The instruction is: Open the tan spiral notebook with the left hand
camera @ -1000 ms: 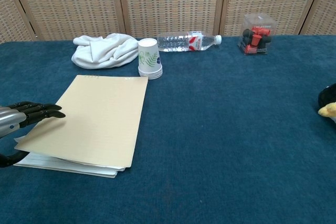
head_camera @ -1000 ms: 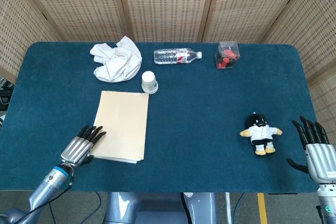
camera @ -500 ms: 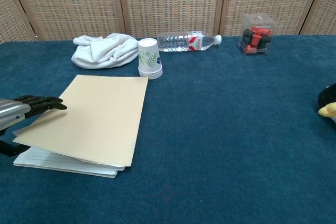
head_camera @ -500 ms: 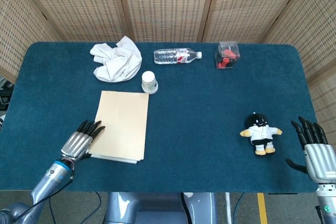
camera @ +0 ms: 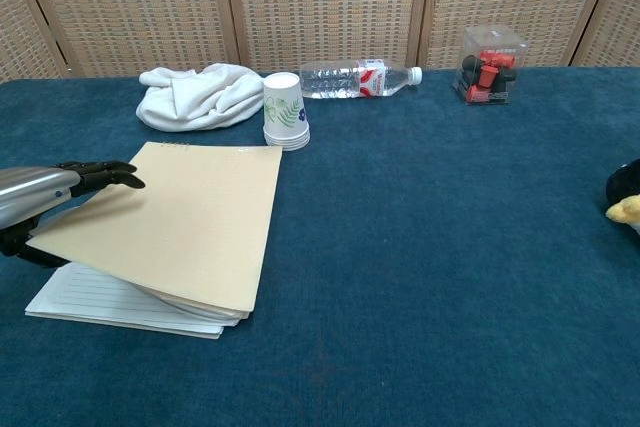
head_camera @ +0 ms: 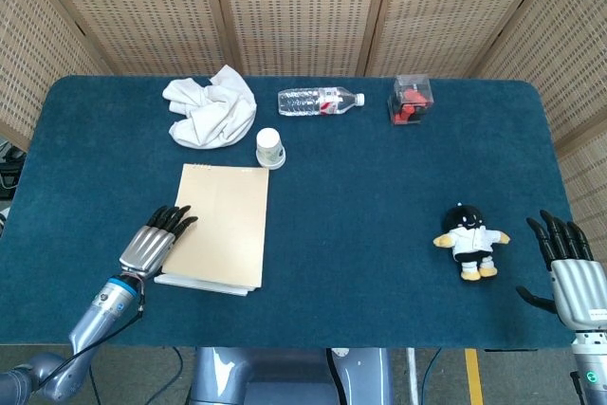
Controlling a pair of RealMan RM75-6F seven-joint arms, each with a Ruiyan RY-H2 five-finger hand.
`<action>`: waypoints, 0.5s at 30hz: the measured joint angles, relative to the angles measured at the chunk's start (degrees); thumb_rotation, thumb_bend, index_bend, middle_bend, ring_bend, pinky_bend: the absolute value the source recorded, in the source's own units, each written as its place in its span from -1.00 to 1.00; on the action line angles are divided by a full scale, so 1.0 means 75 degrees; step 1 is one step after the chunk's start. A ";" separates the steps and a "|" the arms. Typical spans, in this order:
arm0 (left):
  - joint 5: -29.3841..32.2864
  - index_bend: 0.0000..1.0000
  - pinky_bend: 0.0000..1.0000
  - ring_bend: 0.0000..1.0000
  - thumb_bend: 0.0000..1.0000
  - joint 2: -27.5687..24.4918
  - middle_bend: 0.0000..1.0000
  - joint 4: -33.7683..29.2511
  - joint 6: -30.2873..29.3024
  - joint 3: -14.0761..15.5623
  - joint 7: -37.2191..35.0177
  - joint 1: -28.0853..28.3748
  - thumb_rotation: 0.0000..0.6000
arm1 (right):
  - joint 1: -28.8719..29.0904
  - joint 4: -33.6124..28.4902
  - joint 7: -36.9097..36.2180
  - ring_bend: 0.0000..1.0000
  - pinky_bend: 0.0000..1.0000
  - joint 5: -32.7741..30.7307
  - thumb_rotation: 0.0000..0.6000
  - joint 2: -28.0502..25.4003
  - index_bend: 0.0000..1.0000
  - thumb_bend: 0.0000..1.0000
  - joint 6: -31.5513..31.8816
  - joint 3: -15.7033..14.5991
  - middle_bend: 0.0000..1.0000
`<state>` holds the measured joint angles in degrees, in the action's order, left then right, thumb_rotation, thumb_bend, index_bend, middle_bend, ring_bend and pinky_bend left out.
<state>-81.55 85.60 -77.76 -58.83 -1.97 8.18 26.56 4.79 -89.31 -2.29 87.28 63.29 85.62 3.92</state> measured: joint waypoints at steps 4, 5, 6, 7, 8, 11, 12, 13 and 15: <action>0.0027 -0.57 -1.00 -1.00 0.15 -0.0047 -1.00 -0.0054 -0.0013 0.0019 0.0063 0.0012 1.00 | -0.0003 -0.0001 0.0001 -1.00 -1.00 0.0001 1.00 0.0000 -1.00 -1.00 0.0004 -0.0002 -1.00; 0.0028 -0.50 -1.00 -1.00 0.15 -0.0052 -1.00 -0.0054 -0.0011 0.0035 0.0081 0.0011 1.00 | -0.0002 -0.0001 0.0005 -1.00 -1.00 0.0002 1.00 0.0001 -1.00 -1.00 0.0003 -0.0002 -1.00; 0.0029 -0.37 -1.00 -1.00 0.15 -0.0060 -1.00 -0.0053 -0.0004 0.0064 0.0099 0.0009 1.00 | -0.0001 -0.0002 0.0014 -1.00 -1.00 0.0006 1.00 0.0003 -1.00 -1.00 0.0001 -0.0004 -1.00; 0.0027 -0.30 -1.00 -1.00 0.15 -0.0068 -1.00 -0.0054 0.0000 0.0091 0.0103 0.0003 1.00 | 0.0000 -0.0003 0.0019 -1.00 -1.00 0.0008 1.00 0.0005 -1.00 -1.00 -0.0003 -0.0009 -1.00; 0.0022 -0.25 -1.00 -1.00 0.15 -0.0078 -1.00 -0.0056 0.0001 0.0111 0.0092 -0.0001 1.00 | 0.0001 -0.0004 0.0026 -1.00 -1.00 0.0008 1.00 0.0009 -1.00 -1.00 -0.0011 -0.0012 -1.00; -0.0021 -0.13 -1.00 -1.00 0.15 -0.0098 -1.00 -0.0035 -0.0038 0.0142 -0.0002 -0.0013 1.00 | 0.0005 -0.0014 0.0034 -1.00 -1.00 0.0000 1.00 0.0011 -1.00 -1.00 -0.0028 -0.0016 -1.00; -0.0043 -0.13 -1.00 -1.00 0.15 -0.0098 -1.00 -0.0011 -0.0076 0.0147 -0.0042 -0.0020 1.00 | 0.0005 -0.0013 0.0036 -1.00 -1.00 -0.0001 1.00 0.0011 -1.00 -1.00 -0.0029 -0.0016 -1.00; -0.0061 -0.13 -1.00 -1.00 0.15 -0.0094 -0.98 0.0013 -0.0106 0.0150 -0.0080 -0.0025 1.00 | 0.0006 -0.0012 0.0041 -1.00 -1.00 0.0002 1.00 0.0013 -1.00 -1.00 -0.0030 -0.0018 -1.00; -0.0120 -0.12 -1.00 -0.92 0.15 -0.0071 -0.81 0.0099 -0.0177 0.0155 -0.0184 -0.0031 1.00 | 0.0008 -0.0009 0.0048 -1.00 -1.00 0.0007 1.00 0.0019 -1.00 -1.00 -0.0037 -0.0024 -1.00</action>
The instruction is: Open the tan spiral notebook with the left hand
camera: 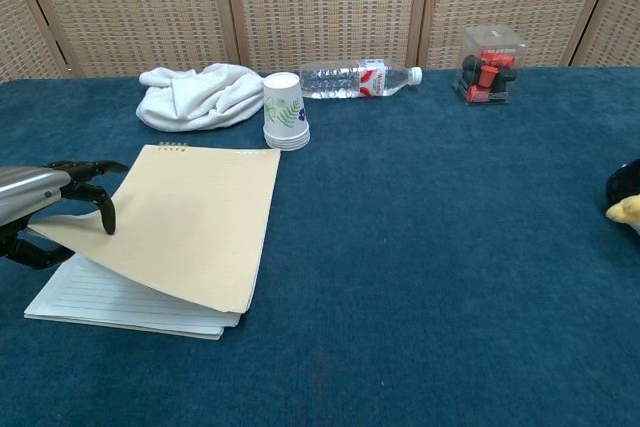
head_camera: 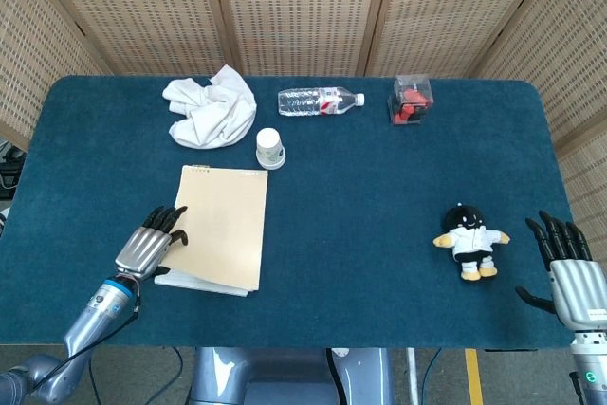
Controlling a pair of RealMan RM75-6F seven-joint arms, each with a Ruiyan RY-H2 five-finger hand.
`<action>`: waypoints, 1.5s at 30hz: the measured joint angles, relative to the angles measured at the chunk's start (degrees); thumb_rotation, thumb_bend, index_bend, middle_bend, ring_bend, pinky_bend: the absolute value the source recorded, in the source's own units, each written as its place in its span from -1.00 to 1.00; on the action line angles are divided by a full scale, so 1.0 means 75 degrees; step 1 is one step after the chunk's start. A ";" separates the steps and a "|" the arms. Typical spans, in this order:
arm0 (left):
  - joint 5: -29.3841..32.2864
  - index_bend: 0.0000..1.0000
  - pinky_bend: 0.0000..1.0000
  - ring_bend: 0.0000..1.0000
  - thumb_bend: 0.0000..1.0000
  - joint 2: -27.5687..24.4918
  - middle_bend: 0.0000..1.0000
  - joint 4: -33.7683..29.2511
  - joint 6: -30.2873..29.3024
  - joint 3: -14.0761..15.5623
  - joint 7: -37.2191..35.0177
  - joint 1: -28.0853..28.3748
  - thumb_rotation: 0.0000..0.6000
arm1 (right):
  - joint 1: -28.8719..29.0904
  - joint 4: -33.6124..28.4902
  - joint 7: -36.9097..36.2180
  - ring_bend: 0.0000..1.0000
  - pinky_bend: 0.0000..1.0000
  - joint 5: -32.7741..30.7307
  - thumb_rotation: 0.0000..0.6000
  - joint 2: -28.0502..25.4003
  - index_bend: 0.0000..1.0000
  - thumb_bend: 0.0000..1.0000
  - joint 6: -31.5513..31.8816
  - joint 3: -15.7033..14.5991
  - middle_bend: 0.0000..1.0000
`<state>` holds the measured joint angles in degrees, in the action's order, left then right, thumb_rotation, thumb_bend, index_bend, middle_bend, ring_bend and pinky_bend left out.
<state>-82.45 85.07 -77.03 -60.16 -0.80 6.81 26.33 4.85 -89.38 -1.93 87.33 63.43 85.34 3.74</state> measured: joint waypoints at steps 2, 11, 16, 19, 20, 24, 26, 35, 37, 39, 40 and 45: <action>-0.0062 -0.04 -0.94 -0.75 0.16 0.0027 -0.55 0.0089 -0.0037 0.0012 -0.0098 0.0004 1.00 | 0.0003 0.0002 0.0011 -1.00 -1.00 0.0004 1.00 0.0004 -1.00 -1.00 -0.0008 -0.0006 -1.00; -0.0425 0.51 -0.14 -0.25 0.28 0.0207 0.06 0.0503 -0.0247 0.0110 -0.0699 0.0030 1.00 | 0.0011 0.0007 -0.0007 -1.00 -1.00 -0.0019 1.00 0.0001 -1.00 -1.00 -0.0036 -0.0002 -1.00; -0.0717 0.59 -0.04 -0.18 0.31 0.0223 0.14 0.0658 -0.0480 0.0200 -0.1172 0.0022 1.00 | 0.0015 0.0014 -0.0005 -1.00 -1.00 -0.0008 1.00 0.0007 -1.00 -1.00 -0.0043 -0.0010 -1.00; -0.1031 0.60 -0.04 -0.18 0.31 0.0062 0.14 0.0627 -0.0774 0.0334 -0.1499 -0.0029 1.00 | 0.0011 0.0008 0.0003 -1.00 -1.00 0.0007 1.00 0.0008 -1.00 -1.00 -0.0032 -0.0018 -1.00; -0.1147 0.61 -0.04 -0.18 0.31 -0.0006 0.15 0.0610 -0.0872 0.0392 -0.1607 -0.0050 1.00 | 0.0008 0.0006 0.0006 -1.00 -1.00 0.0014 1.00 0.0008 -1.00 -1.00 -0.0025 -0.0022 -1.00; -0.1676 0.63 -0.03 -0.17 0.31 -0.0332 0.16 0.0545 -0.1298 0.0738 -0.2053 -0.0154 1.00 | 0.0003 -0.0006 0.0011 -1.00 -1.00 0.0025 1.00 0.0008 -1.00 -1.00 -0.0018 -0.0030 -1.00; -0.1872 0.63 -0.03 -0.16 0.31 -0.0468 0.17 0.0529 -0.1470 0.0888 -0.2187 -0.0208 1.00 | -0.0001 -0.0010 0.0018 -1.00 -1.00 0.0033 1.00 0.0010 -1.00 -1.00 -0.0004 -0.0032 -1.00; -0.2738 0.65 -0.01 -0.15 0.31 -0.1237 0.18 0.0315 -0.2377 0.1611 -0.3145 -0.0534 1.00 | -0.0009 -0.0025 0.0083 -1.00 -1.00 0.0066 1.00 0.0029 -1.00 -1.00 0.0015 -0.0050 -1.00; -0.2877 0.65 -0.01 -0.14 0.31 -0.1519 0.18 0.0173 -0.2469 0.1812 -0.3490 -0.0580 1.00 | -0.0009 -0.0028 0.0097 -1.00 -1.00 0.0070 1.00 0.0035 -1.00 -1.00 0.0010 -0.0056 -1.00; -0.3050 0.65 0.00 -0.14 0.32 -0.1812 0.18 0.0028 -0.2572 0.2020 -0.3859 -0.0613 1.00 | -0.0007 -0.0029 0.0120 -1.00 -1.00 0.0071 1.00 0.0041 -1.00 -1.00 0.0003 -0.0059 -1.00; -0.3130 0.65 0.00 -0.14 0.32 -0.1935 0.19 -0.0029 -0.2622 0.2110 -0.4006 -0.0627 1.00 | -0.0005 -0.0030 0.0127 -1.00 -1.00 0.0072 1.00 0.0044 -1.00 -1.00 -0.0002 -0.0062 -1.00; -0.3555 0.66 0.00 -0.14 0.34 -0.2425 0.19 -0.0212 -0.2979 0.2511 -0.4645 -0.0712 1.00 | 0.0000 -0.0022 0.0178 -1.00 -1.00 0.0085 1.00 0.0070 -1.00 -1.00 -0.0018 -0.0078 -1.00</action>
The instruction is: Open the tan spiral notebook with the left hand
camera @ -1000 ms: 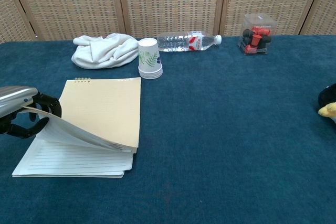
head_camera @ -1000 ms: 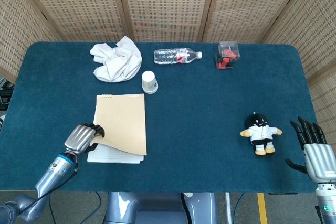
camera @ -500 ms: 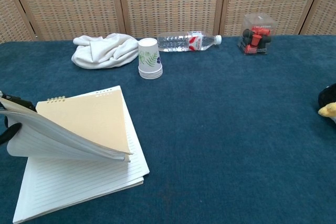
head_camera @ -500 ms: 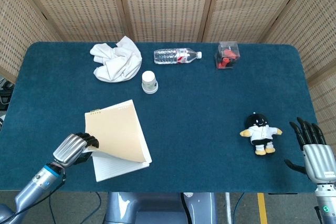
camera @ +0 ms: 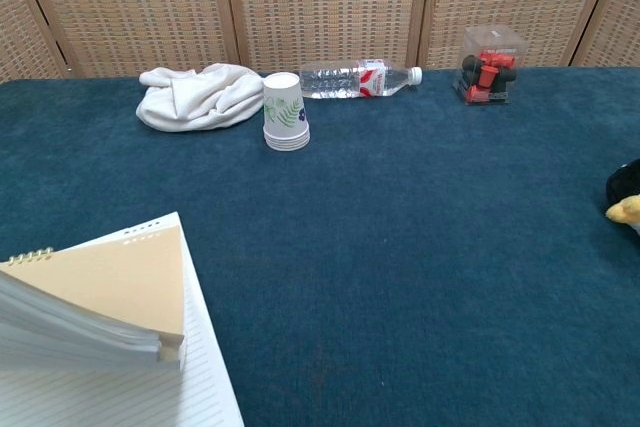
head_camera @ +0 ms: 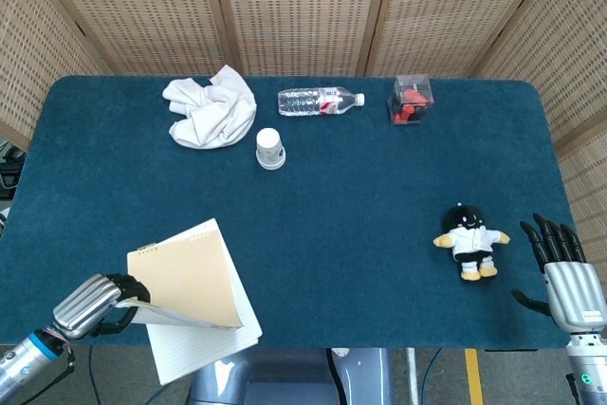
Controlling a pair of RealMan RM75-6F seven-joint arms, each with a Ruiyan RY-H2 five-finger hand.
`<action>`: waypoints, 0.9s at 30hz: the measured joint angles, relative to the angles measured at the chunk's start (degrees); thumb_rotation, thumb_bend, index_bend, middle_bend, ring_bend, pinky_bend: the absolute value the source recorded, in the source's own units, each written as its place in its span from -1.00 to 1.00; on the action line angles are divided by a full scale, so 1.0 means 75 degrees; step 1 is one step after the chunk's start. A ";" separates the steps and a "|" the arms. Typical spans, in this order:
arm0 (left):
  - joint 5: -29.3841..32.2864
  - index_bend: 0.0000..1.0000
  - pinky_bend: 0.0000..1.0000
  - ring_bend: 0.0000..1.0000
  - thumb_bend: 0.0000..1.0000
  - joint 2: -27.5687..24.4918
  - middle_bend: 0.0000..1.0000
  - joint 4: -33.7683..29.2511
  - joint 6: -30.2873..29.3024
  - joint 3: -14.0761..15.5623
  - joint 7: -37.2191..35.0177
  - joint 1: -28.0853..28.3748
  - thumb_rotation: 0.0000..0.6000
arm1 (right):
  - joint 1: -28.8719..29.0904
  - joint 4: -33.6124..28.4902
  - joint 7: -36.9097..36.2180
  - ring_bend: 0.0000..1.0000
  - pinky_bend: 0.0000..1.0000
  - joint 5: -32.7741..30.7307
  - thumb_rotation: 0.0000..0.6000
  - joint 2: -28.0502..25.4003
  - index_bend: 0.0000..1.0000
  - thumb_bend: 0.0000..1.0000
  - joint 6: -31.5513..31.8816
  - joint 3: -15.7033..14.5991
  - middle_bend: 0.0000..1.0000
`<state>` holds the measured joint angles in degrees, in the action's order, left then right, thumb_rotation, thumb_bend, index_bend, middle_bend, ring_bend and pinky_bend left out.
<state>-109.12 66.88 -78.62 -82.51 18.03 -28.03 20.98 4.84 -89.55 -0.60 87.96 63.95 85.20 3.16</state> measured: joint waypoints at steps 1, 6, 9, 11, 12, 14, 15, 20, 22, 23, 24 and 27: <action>-0.0061 0.66 0.00 -0.14 0.35 -0.0042 0.19 -0.0019 -0.0051 0.0046 -0.0116 -0.0008 1.00 | 0.0001 0.0001 0.0009 -1.00 -1.00 0.0001 1.00 0.0005 -1.00 -1.00 -0.0002 -0.0002 -1.00; -0.0434 0.66 0.00 -0.14 0.38 -0.0358 0.19 -0.0146 -0.0294 0.0356 -0.1024 0.0017 1.00 | 0.0005 0.0005 0.0071 -1.00 -1.00 -0.0002 1.00 0.0031 -1.00 -1.00 -0.0014 -0.0008 -1.00; -0.0656 0.67 0.00 -0.13 0.37 -0.0511 0.20 -0.0207 -0.0405 0.0536 -0.1638 0.0082 1.00 | 0.0006 0.0011 0.0069 -1.00 -1.00 -0.0012 1.00 0.0035 -1.00 -1.00 -0.0021 -0.0006 -1.00; -0.0754 0.69 0.00 -0.13 0.37 -0.0588 0.21 -0.0243 -0.0485 0.0626 -0.2048 0.0122 1.00 | 0.0012 0.0021 0.0072 -1.00 -1.00 -0.0022 1.00 0.0041 -1.00 -1.00 -0.0036 -0.0004 -1.00; -0.0789 0.69 0.01 -0.13 0.36 -0.0635 0.21 -0.0272 -0.0538 0.0673 -0.2315 0.0144 1.00 | 0.0013 0.0022 0.0071 -1.00 -1.00 -0.0025 1.00 0.0043 -1.00 -1.00 -0.0041 -0.0004 -1.00; -0.0783 0.69 0.01 -0.12 0.36 -0.0695 0.22 -0.0336 -0.0605 0.0709 -0.2680 0.0166 1.00 | 0.0016 0.0024 0.0068 -1.00 -1.00 -0.0025 1.00 0.0043 -1.00 -1.00 -0.0051 -0.0008 -1.00; -0.0712 0.69 0.01 -0.12 0.36 -0.0724 0.22 -0.0396 -0.0630 0.0703 -0.2902 0.0173 1.00 | 0.0017 0.0023 0.0069 -1.00 -1.00 -0.0020 1.00 0.0043 -1.00 -1.00 -0.0049 -0.0009 -1.00; 0.0178 0.70 0.01 -0.12 0.35 -0.0777 0.22 -0.0782 -0.0523 0.0464 -0.3616 0.0171 1.00 | 0.0012 0.0011 0.0068 -1.00 -1.00 -0.0013 1.00 0.0037 -1.00 -1.00 -0.0032 -0.0010 -1.00; 0.0744 0.70 0.01 -0.12 0.36 -0.0813 0.22 -0.1023 -0.0350 0.0284 -0.4064 0.0195 1.00 | 0.0014 0.0016 0.0061 -1.00 -1.00 -0.0023 1.00 0.0037 -1.00 -1.00 -0.0039 -0.0006 -1.00; 0.0988 0.70 0.01 -0.12 0.36 -0.0834 0.22 -0.1128 -0.0249 0.0197 -0.4256 0.0214 1.00 | 0.0017 0.0015 0.0064 -1.00 -1.00 -0.0028 1.00 0.0038 -1.00 -1.00 -0.0047 -0.0005 -1.00; 0.1308 0.70 0.01 -0.12 0.36 -0.0866 0.22 -0.1265 -0.0089 0.0069 -0.4467 0.0245 1.00 | 0.0017 0.0015 0.0065 -1.00 -1.00 -0.0027 1.00 0.0038 -1.00 -1.00 -0.0051 -0.0008 -1.00; 0.2053 0.70 0.01 -0.12 0.35 -0.0966 0.22 -0.1594 0.0442 -0.0259 -0.4797 0.0352 1.00 | 0.0024 0.0023 0.0079 -1.00 -1.00 -0.0026 1.00 0.0045 -1.00 -1.00 -0.0070 -0.0014 -1.00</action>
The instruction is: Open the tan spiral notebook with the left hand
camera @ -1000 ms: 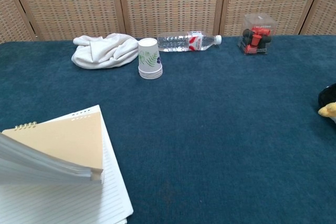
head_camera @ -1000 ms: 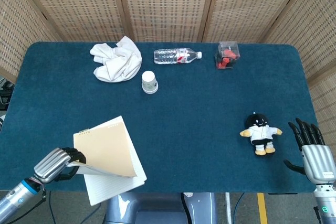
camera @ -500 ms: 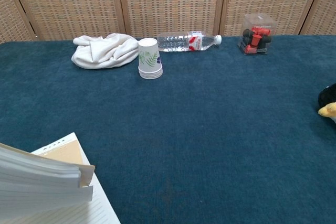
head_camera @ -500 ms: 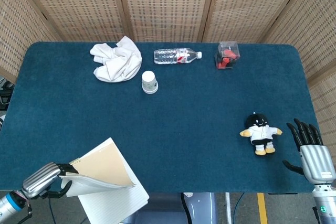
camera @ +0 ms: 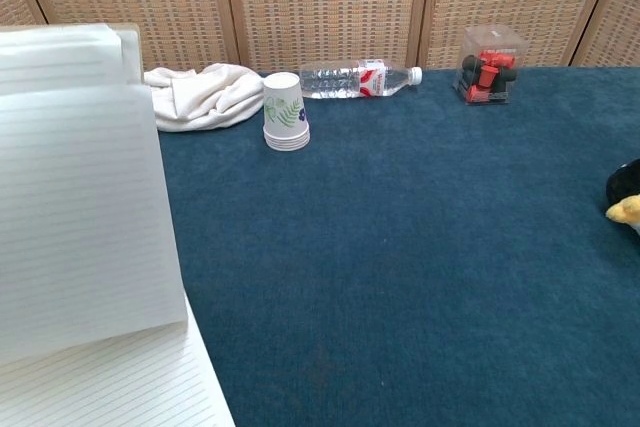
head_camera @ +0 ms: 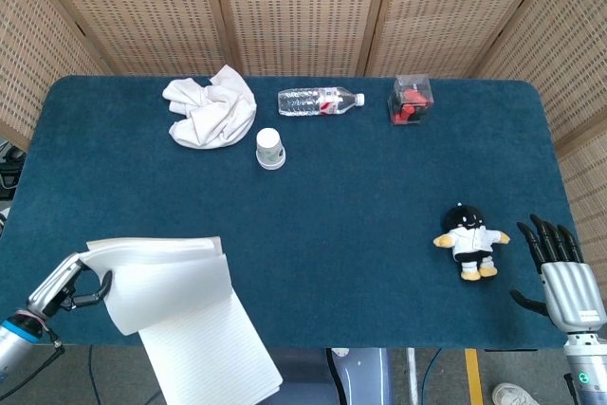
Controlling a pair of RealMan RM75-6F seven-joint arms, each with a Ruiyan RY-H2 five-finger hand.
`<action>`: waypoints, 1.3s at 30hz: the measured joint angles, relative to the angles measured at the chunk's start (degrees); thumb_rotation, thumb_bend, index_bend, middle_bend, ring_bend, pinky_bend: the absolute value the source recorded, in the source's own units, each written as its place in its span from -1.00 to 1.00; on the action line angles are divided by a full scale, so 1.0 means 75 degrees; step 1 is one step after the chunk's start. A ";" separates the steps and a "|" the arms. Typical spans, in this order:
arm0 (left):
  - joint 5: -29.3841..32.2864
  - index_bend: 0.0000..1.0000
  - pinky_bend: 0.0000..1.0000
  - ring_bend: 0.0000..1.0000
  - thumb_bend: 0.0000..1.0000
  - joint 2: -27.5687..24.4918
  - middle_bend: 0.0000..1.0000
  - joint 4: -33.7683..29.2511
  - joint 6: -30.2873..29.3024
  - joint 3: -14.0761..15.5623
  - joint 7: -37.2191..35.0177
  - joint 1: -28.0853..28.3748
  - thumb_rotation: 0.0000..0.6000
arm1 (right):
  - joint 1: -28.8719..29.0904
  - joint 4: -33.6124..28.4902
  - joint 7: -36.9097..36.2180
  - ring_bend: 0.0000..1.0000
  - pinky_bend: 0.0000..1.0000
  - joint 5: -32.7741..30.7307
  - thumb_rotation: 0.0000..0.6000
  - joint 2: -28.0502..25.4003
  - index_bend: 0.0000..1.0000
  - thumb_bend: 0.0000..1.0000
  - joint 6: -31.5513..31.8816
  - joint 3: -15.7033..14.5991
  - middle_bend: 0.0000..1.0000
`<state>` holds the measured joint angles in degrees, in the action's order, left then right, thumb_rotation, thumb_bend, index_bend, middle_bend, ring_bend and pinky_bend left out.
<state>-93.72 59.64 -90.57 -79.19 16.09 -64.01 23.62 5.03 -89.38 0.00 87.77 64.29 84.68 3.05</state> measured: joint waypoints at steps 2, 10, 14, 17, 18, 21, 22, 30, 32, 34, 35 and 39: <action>0.0538 0.70 0.01 -0.12 0.35 -0.0051 0.22 -0.0172 0.0391 -0.0240 -0.0119 0.0088 1.00 | 0.0004 0.0004 0.0013 -1.00 -1.00 -0.0008 1.00 0.0005 -1.00 -1.00 -0.0011 -0.0001 -1.00; 0.2630 0.71 0.01 -0.12 0.35 0.0063 0.22 -0.0274 0.2038 -0.1426 -0.0003 0.0485 1.00 | 0.0009 0.0008 0.0034 -1.00 -1.00 -0.0023 1.00 0.0015 -1.00 -1.00 -0.0029 0.0000 -1.00; 0.3299 0.71 0.01 -0.12 0.36 0.0283 0.22 -0.0091 0.2640 -0.1949 0.0368 0.0647 1.00 | 0.0020 0.0022 0.0059 -1.00 -1.00 -0.0030 1.00 0.0029 -1.00 -1.00 -0.0059 -0.0008 -1.00; 0.3681 0.71 0.01 -0.12 0.36 0.0446 0.22 0.0079 0.2971 -0.2208 0.0723 0.0749 1.00 | 0.0024 0.0025 0.0073 -1.00 -1.00 -0.0037 1.00 0.0037 -1.00 -1.00 -0.0071 -0.0009 -1.00; 0.3836 0.71 0.01 -0.12 0.36 0.0512 0.22 0.0148 0.3086 -0.2302 0.0870 0.0788 1.00 | 0.0026 0.0026 0.0077 -1.00 -1.00 -0.0040 1.00 0.0038 -1.00 -1.00 -0.0075 -0.0009 -1.00; 0.4191 0.71 0.01 -0.12 0.36 0.0671 0.22 0.0324 0.3354 -0.2522 0.1159 0.0877 1.00 | 0.0027 0.0027 0.0075 -1.00 -1.00 -0.0049 1.00 0.0039 -1.00 -1.00 -0.0088 -0.0011 -1.00; 0.4286 0.71 0.01 -0.12 0.36 0.0716 0.22 0.0384 0.3421 -0.2579 0.1228 0.0901 1.00 | 0.0029 0.0028 0.0076 -1.00 -1.00 -0.0054 1.00 0.0039 -1.00 -1.00 -0.0096 -0.0012 -1.00; 0.5361 0.71 0.01 -0.12 0.35 0.1259 0.22 0.1353 0.4112 -0.3208 0.1871 0.1142 1.00 | 0.0056 0.0056 0.0079 -1.00 -1.00 -0.0112 1.00 0.0050 -1.00 -1.00 -0.0178 -0.0008 -1.00; 0.5592 0.60 -0.04 -0.17 0.30 0.1392 0.13 0.1582 0.4310 -0.3376 0.1985 0.1203 1.00 | 0.0065 0.0066 0.0088 -1.00 -1.00 -0.0136 1.00 0.0057 -1.00 -1.00 -0.0207 -0.0004 -1.00; 0.5867 -0.13 -0.49 -0.63 -0.11 0.1559 -0.51 0.1837 0.4426 -0.3546 0.2074 0.1251 1.00 | 0.0077 0.0077 0.0113 -1.00 -1.00 -0.0148 1.00 0.0071 -1.00 -1.00 -0.0241 -0.0006 -1.00; 0.5994 -0.44 -0.68 -0.80 -0.30 0.1646 -0.73 0.1951 0.4466 -0.3628 0.2126 0.1273 1.00 | 0.0083 0.0086 0.0134 -1.00 -1.00 -0.0155 1.00 0.0081 -1.00 -1.00 -0.0262 -0.0011 -1.00; 0.6146 -1.00 -1.00 -1.00 -0.81 0.1899 -1.00 0.2265 0.4845 -0.3866 0.2212 0.1320 1.00 | 0.0099 0.0118 0.0207 -1.00 -1.00 -0.0196 1.00 0.0126 -1.00 -1.00 -0.0319 -0.0020 -1.00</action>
<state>-47.63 73.88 -73.58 -42.85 -12.91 -47.42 33.53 5.76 -88.50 1.55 86.29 65.23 82.29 2.90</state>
